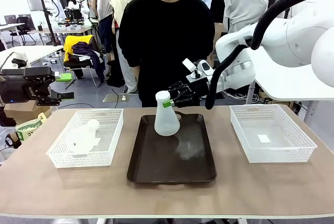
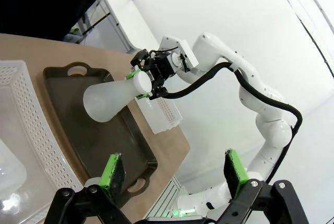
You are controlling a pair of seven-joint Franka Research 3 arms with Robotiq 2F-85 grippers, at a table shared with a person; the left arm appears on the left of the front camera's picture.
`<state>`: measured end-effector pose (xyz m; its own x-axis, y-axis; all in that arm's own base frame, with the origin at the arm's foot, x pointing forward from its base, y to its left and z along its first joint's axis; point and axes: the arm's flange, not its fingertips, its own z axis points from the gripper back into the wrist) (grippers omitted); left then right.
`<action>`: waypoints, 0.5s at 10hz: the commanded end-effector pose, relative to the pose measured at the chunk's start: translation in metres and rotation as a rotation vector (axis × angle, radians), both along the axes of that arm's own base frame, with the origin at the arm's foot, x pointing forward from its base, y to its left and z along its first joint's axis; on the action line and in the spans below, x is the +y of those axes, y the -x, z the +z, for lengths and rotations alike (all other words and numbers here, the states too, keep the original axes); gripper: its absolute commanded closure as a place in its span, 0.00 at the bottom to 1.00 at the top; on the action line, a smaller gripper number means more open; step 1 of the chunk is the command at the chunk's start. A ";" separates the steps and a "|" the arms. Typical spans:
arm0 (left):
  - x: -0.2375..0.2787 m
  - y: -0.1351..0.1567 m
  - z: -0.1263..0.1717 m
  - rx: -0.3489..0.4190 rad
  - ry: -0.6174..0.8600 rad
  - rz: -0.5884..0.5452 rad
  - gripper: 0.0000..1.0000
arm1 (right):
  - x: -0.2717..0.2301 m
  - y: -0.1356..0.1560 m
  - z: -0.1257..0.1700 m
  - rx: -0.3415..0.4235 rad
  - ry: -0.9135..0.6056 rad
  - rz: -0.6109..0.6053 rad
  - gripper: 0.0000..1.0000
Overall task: Prepare the laboratory tools.
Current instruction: Place the picked Big flask upright in the Handle tray as instructed by the person.
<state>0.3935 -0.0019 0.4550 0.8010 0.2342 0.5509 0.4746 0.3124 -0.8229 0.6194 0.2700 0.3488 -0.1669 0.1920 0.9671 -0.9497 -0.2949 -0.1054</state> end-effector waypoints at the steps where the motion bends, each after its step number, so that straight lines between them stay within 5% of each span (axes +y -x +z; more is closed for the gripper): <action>1: -0.002 -0.001 0.000 0.009 0.003 0.010 0.00 | -0.001 -0.009 -0.001 0.025 -0.052 -0.023 1.00; 2: -0.002 -0.001 0.000 0.009 0.003 0.010 0.00 | -0.004 -0.010 -0.003 0.031 -0.060 -0.029 1.00; 5: -0.002 -0.001 0.000 0.009 0.003 0.010 0.00 | -0.012 -0.013 -0.015 0.068 -0.088 -0.056 0.50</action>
<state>0.3935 -0.0019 0.4550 0.8010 0.2342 0.5509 0.4746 0.3124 -0.8229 0.6273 0.2584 0.3344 -0.1071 0.1505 0.9828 -0.9679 -0.2420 -0.0685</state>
